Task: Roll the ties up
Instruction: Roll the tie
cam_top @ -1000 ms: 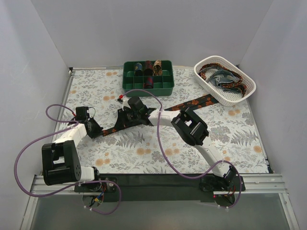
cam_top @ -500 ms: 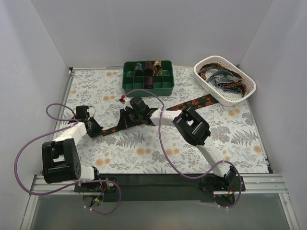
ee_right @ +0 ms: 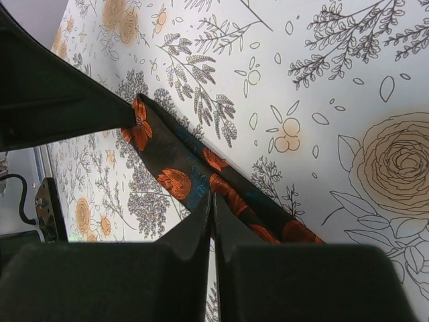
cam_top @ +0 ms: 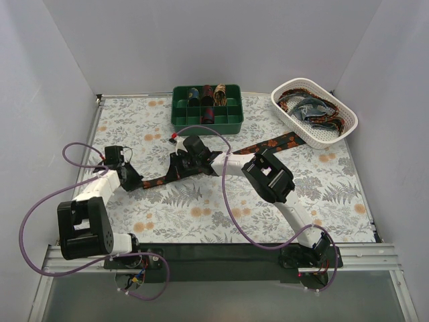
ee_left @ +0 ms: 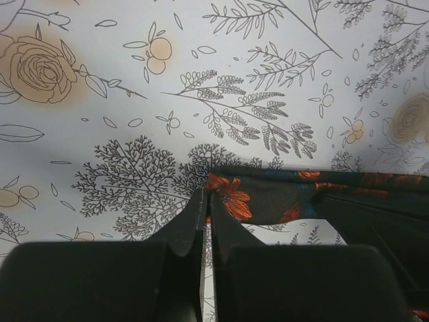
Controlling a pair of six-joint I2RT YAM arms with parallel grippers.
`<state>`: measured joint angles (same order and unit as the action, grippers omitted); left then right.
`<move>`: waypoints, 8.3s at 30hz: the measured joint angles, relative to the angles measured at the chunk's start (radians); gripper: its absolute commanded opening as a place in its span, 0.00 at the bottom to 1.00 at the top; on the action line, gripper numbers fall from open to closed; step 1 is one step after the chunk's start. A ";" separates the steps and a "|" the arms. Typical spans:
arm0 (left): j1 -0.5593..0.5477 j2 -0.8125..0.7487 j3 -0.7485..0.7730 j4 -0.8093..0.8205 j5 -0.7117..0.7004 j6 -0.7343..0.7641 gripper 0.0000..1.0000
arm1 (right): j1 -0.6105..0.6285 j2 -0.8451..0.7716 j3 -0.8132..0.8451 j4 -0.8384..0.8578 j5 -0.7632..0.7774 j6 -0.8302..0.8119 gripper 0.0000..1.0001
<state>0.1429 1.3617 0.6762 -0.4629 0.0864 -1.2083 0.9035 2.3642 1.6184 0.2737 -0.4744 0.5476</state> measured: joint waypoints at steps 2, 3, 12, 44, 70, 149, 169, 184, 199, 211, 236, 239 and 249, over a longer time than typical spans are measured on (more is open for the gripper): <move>0.000 -0.014 0.010 -0.010 0.009 -0.001 0.00 | 0.000 0.000 0.000 0.000 0.000 0.000 0.08; 0.000 -0.020 0.015 -0.013 0.012 -0.003 0.00 | 0.000 0.000 0.000 0.000 0.000 -0.001 0.08; -0.006 -0.098 0.077 -0.034 0.153 -0.049 0.00 | -0.001 0.000 -0.005 0.010 0.000 -0.002 0.08; -0.186 -0.050 -0.063 0.367 0.453 -0.258 0.06 | -0.048 -0.032 -0.053 0.021 0.002 -0.014 0.24; -0.207 0.076 -0.110 0.550 0.423 -0.378 0.09 | -0.118 -0.219 -0.233 0.016 0.095 0.036 0.44; -0.224 -0.013 -0.058 0.426 0.253 -0.222 0.56 | -0.148 -0.180 -0.238 -0.008 -0.002 0.075 0.01; -0.214 0.140 -0.067 0.431 0.316 -0.186 0.47 | -0.155 -0.145 -0.207 -0.057 -0.023 0.008 0.01; -0.210 0.150 -0.097 0.516 0.351 -0.204 0.49 | -0.138 -0.130 -0.167 -0.090 -0.036 -0.002 0.01; -0.210 0.153 -0.107 0.534 0.351 -0.195 0.38 | -0.124 -0.109 -0.141 -0.093 -0.054 0.002 0.01; -0.210 0.164 -0.113 0.530 0.347 -0.169 0.00 | -0.122 -0.102 -0.133 -0.092 -0.062 0.001 0.14; -0.210 0.121 -0.112 0.385 0.373 -0.064 0.00 | -0.541 -0.529 -0.385 -0.401 0.398 -0.277 0.54; -0.210 0.106 -0.112 0.355 0.357 -0.051 0.00 | -0.595 -0.529 -0.391 -0.426 0.440 -0.294 0.54; -0.211 0.076 -0.104 0.280 0.312 -0.006 0.00 | -0.766 -0.532 -0.418 -0.459 0.492 -0.316 0.54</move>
<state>-0.0677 1.4372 0.5724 -0.1829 0.3988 -1.2144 0.1375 1.8324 1.1999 -0.1852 0.0177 0.2314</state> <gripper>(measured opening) 0.132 0.540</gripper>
